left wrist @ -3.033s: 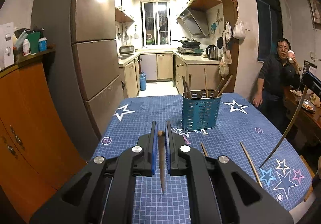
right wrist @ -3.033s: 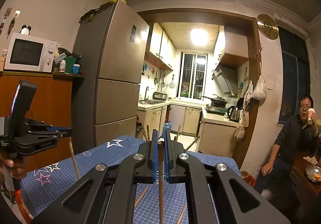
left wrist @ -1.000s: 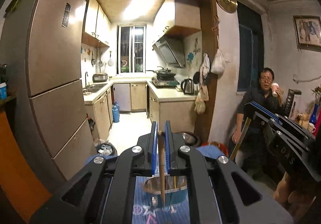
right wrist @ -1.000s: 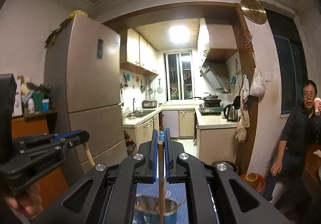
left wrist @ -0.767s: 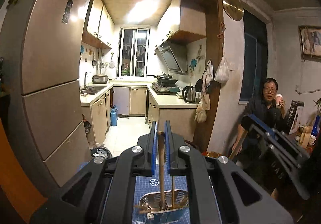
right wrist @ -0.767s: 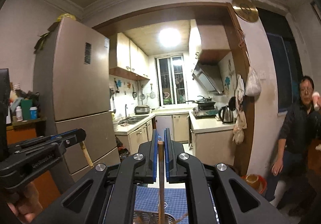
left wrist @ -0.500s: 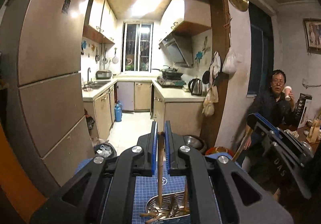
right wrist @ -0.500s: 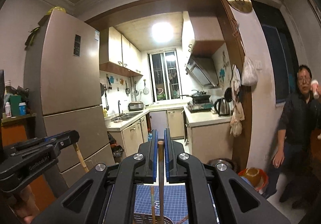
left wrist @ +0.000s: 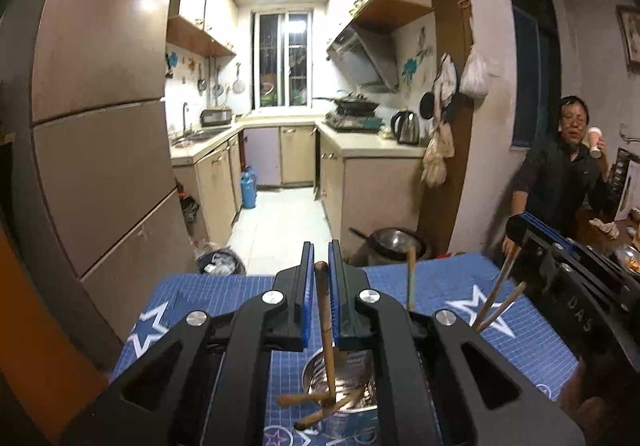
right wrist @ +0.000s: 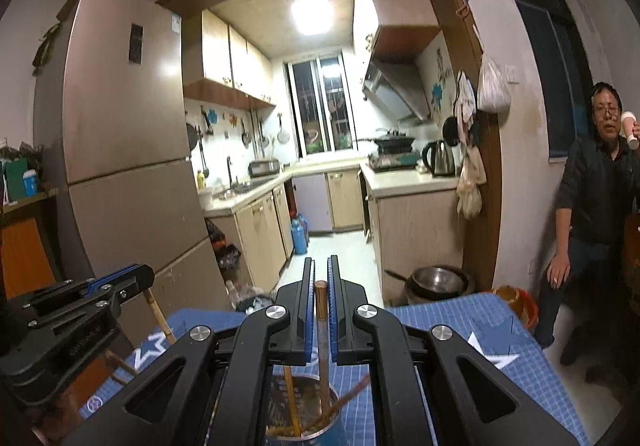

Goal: Organize utensils
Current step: 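Open both tools to release the chopsticks into the holder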

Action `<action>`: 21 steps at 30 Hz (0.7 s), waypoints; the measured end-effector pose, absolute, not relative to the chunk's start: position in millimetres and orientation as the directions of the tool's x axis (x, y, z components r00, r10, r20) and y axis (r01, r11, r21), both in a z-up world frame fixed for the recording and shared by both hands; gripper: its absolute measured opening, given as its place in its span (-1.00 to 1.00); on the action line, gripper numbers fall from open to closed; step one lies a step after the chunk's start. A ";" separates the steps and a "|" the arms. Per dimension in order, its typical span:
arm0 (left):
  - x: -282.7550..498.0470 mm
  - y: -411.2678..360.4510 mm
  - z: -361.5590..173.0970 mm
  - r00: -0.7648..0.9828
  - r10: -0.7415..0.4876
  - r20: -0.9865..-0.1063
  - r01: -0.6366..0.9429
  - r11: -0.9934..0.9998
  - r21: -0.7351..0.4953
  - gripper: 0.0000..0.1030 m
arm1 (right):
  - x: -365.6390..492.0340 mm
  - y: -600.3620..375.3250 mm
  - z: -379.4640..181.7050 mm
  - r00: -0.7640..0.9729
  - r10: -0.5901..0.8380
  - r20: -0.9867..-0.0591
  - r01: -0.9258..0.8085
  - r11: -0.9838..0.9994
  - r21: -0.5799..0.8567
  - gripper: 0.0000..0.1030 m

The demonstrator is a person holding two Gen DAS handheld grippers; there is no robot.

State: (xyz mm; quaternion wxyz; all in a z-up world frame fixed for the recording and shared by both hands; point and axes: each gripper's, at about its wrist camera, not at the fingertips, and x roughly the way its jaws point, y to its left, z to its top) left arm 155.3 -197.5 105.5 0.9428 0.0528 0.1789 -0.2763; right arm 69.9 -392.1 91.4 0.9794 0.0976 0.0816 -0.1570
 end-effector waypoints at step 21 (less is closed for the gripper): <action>124.9 -116.7 149.1 0.762 -0.592 -0.263 0.576 0.805 -0.142 0.31 | -8.3 -385.2 118.0 0.946 -0.300 -0.120 0.318 0.932 0.174 0.39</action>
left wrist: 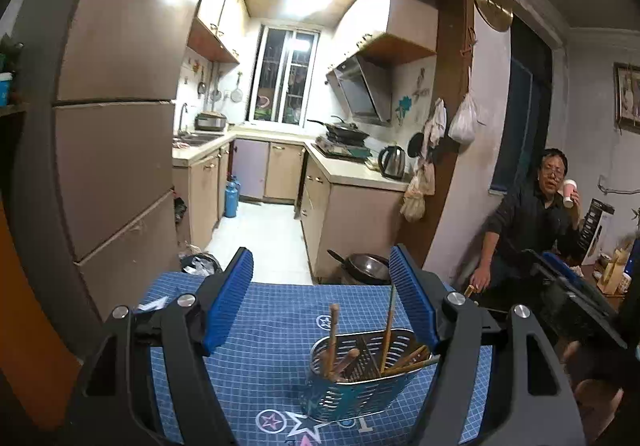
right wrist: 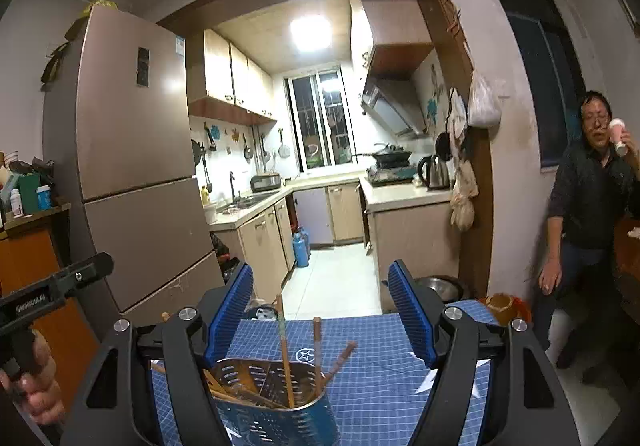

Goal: Organize utensils
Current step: 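Open both tools to release the chopsticks into the holder, then move both open tools back to the last two chopsticks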

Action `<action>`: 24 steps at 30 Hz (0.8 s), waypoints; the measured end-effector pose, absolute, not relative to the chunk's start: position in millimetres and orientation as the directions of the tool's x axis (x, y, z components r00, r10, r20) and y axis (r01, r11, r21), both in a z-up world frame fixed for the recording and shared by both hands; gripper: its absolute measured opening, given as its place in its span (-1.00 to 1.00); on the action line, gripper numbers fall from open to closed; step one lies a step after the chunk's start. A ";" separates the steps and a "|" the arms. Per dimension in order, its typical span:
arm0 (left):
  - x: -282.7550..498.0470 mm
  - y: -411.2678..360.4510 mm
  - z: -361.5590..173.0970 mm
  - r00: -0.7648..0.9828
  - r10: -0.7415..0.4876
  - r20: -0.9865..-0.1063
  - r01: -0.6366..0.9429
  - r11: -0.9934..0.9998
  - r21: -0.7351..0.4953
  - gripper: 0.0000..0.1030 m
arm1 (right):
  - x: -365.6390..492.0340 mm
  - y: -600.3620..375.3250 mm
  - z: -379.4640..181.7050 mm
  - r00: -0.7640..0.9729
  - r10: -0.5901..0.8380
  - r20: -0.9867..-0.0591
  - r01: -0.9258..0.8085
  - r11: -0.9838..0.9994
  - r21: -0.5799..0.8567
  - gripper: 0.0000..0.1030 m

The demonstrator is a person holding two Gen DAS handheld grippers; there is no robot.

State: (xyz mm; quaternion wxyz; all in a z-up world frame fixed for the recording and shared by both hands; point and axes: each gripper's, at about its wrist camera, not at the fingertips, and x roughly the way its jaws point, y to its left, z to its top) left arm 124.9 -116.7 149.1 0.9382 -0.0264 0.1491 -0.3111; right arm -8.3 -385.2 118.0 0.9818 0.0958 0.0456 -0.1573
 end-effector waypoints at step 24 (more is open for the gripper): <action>-95.5 -6.4 -2.6 0.640 -0.626 -0.446 0.732 0.673 0.107 0.30 | -307.0 -324.8 -71.9 0.777 -0.411 -0.478 0.433 0.899 -0.068 0.31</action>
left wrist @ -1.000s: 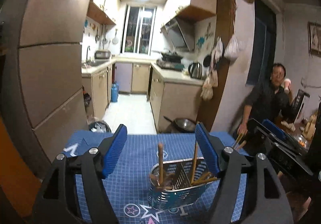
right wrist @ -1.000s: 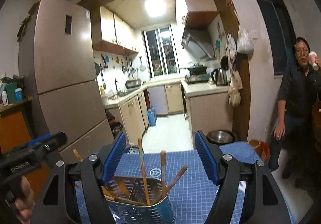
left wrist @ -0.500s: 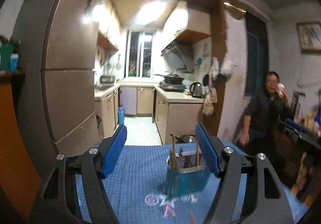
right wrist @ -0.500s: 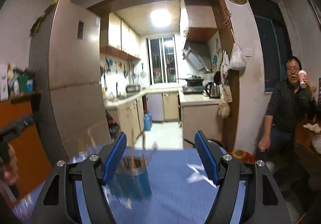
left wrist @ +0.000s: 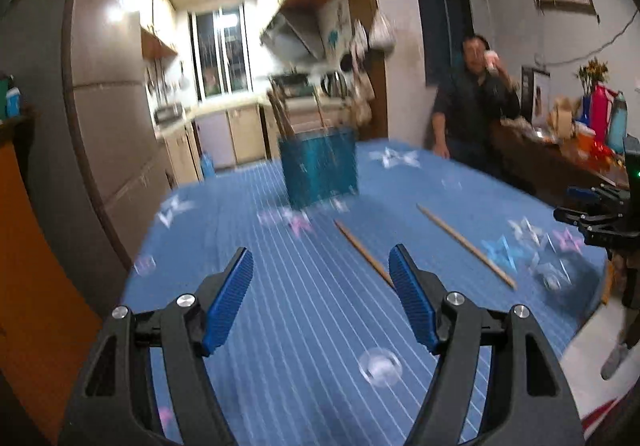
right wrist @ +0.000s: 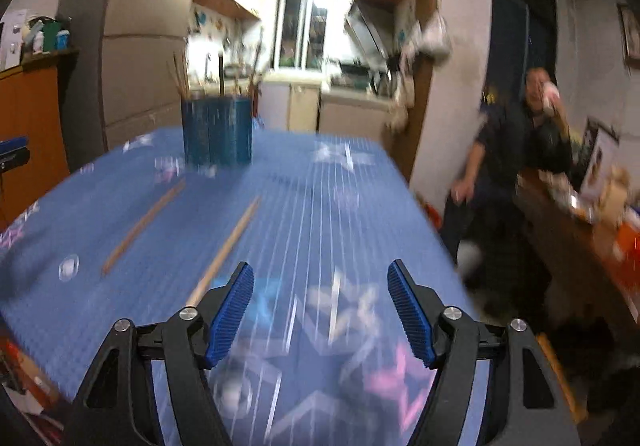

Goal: Organize utensils
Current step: 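Move both open tools back to the last two chopsticks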

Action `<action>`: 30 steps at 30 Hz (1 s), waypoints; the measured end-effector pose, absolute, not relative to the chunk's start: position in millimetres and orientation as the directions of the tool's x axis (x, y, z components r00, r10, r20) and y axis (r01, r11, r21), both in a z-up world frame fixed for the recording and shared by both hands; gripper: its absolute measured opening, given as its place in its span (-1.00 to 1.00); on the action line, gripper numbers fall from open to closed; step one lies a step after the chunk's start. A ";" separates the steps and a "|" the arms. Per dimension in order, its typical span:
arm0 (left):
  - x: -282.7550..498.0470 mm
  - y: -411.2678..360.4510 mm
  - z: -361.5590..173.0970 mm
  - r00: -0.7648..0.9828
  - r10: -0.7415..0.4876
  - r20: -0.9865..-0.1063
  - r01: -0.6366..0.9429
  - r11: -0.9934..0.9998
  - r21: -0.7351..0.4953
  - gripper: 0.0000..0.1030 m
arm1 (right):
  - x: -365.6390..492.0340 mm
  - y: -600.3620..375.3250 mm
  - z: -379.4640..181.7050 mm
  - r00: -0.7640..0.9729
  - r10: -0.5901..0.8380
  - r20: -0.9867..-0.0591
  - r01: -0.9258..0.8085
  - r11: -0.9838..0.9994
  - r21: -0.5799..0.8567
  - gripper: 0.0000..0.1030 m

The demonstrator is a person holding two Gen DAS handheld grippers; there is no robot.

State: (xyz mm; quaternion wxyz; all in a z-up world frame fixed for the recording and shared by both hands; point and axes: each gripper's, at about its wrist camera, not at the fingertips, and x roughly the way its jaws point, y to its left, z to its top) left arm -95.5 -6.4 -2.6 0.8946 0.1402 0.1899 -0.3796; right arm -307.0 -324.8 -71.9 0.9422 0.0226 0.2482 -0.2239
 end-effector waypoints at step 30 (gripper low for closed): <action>-106.1 -111.4 -107.7 0.497 -0.470 -0.729 0.697 0.717 0.013 -0.68 | -261.8 -262.5 -122.6 0.762 -0.267 -0.590 0.393 0.915 0.093 -0.83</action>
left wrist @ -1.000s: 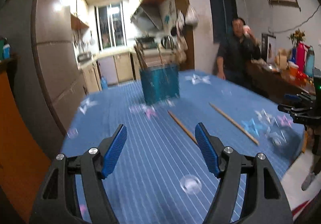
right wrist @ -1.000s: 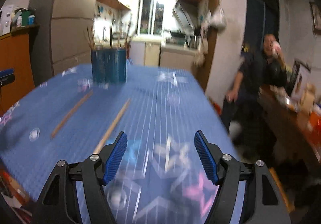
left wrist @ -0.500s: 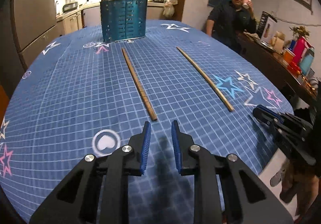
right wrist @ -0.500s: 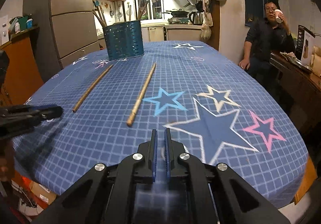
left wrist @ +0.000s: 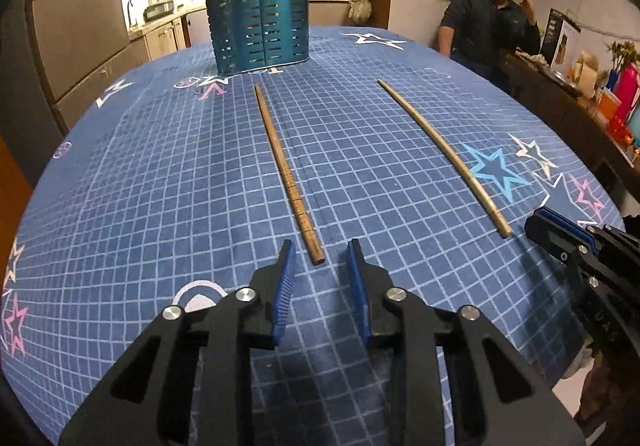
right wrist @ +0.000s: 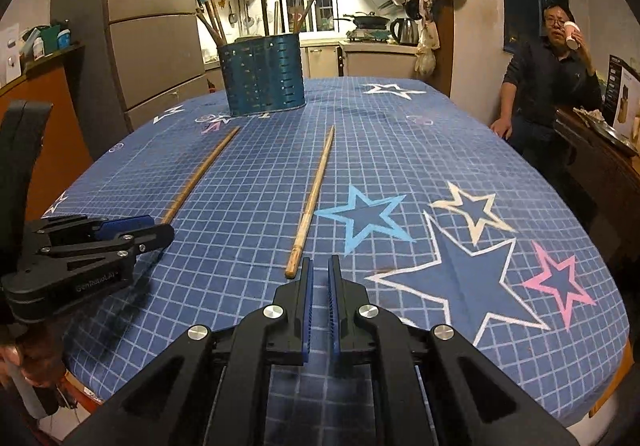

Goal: Organize utensils
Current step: 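Move both open tools back to the last two chopsticks, then grasp a chopstick with the left tool while the right tool grasps the other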

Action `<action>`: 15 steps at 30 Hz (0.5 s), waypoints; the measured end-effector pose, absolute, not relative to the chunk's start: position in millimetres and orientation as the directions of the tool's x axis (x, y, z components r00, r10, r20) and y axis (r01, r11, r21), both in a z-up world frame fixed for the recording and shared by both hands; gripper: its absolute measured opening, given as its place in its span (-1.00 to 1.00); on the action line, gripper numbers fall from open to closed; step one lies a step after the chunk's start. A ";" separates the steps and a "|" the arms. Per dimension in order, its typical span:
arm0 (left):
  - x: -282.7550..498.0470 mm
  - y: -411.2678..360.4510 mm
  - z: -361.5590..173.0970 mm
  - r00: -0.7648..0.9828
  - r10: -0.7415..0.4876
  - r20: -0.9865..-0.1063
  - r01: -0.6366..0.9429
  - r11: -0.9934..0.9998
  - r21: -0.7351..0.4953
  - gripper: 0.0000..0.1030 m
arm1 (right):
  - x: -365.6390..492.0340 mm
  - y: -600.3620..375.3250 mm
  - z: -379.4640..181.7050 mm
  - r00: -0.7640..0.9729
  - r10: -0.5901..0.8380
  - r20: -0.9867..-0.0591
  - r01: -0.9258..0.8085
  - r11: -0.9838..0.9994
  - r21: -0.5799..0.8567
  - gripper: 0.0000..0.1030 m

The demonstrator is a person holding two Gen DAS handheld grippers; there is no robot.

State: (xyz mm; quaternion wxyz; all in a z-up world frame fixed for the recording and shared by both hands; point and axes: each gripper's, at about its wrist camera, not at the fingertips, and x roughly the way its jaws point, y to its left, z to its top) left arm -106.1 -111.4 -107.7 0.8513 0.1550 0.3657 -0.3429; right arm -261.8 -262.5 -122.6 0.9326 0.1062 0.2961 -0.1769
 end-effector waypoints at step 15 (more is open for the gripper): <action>-88.9 -91.6 -106.6 0.465 -0.493 -0.735 0.678 0.732 -0.063 -0.90 | -239.4 -250.5 -131.0 0.753 -0.285 -0.594 0.390 0.919 0.054 -0.29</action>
